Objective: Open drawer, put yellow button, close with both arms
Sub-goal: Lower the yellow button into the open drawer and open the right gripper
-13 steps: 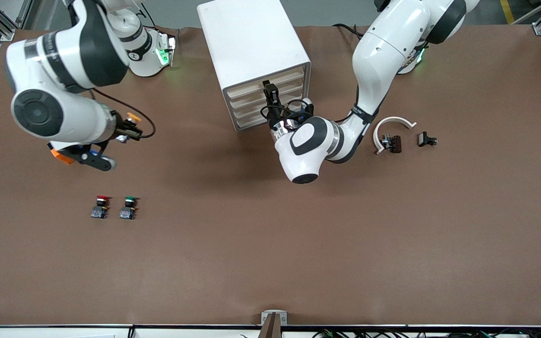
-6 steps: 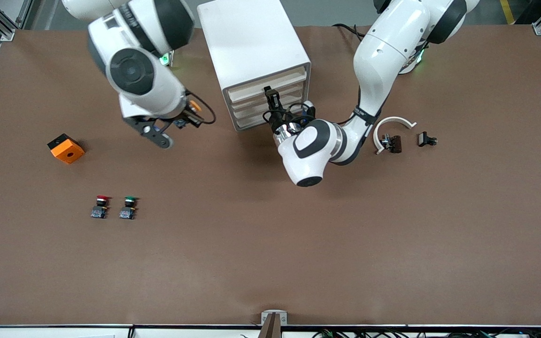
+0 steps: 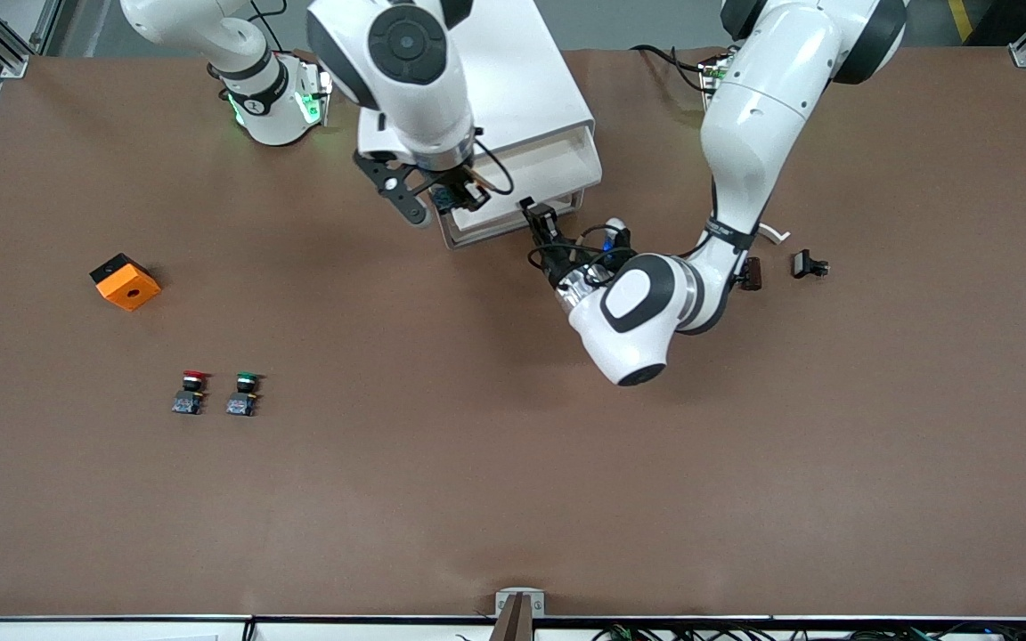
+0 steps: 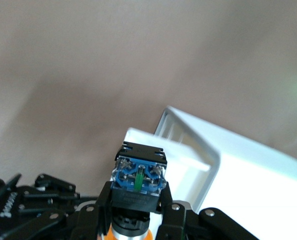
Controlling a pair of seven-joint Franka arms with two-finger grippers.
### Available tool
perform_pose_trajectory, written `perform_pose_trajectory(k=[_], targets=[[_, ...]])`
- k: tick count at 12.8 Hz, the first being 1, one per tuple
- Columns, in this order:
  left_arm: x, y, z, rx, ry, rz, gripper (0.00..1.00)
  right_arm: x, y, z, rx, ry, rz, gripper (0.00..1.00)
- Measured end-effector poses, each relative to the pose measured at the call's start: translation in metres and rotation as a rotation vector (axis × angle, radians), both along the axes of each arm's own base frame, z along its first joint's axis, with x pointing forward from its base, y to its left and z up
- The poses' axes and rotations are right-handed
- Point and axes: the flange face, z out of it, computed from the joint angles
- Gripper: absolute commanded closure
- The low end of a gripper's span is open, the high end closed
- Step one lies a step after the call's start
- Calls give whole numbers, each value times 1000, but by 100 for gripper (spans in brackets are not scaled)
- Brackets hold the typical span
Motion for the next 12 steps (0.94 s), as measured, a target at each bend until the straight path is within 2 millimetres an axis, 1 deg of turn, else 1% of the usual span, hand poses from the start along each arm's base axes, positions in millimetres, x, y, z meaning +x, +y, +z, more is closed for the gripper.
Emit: perform_pose_trajectory(k=[2, 3, 4, 6, 7, 9, 10, 11, 12], targets=[[11, 11, 0, 1, -12, 31, 95, -2, 17, -14, 37, 15, -56, 77], [14, 14, -1, 1, -14, 39, 94, -1, 23, -22, 44, 14, -89, 77], [15, 15, -1, 1, -16, 42, 94, -2, 29, -30, 48, 12, -109, 77], [15, 14, 0, 0, -18, 41, 94, -9, 45, -46, 47, 8, -123, 77], [15, 13, 1, -1, -20, 40, 91, -12, 52, -54, 46, 7, -129, 77], [15, 12, 3, -4, -25, 39, 43, -15, 58, -66, 37, 11, -134, 76], [16, 12, 4, -5, -28, 39, 16, -17, 60, -70, 33, 14, -131, 75], [17, 14, 3, 2, -32, 40, 0, -18, 62, -70, 36, 12, -129, 74], [19, 17, 1, 8, -36, 44, 0, -18, 63, -67, 40, 9, -127, 74]])
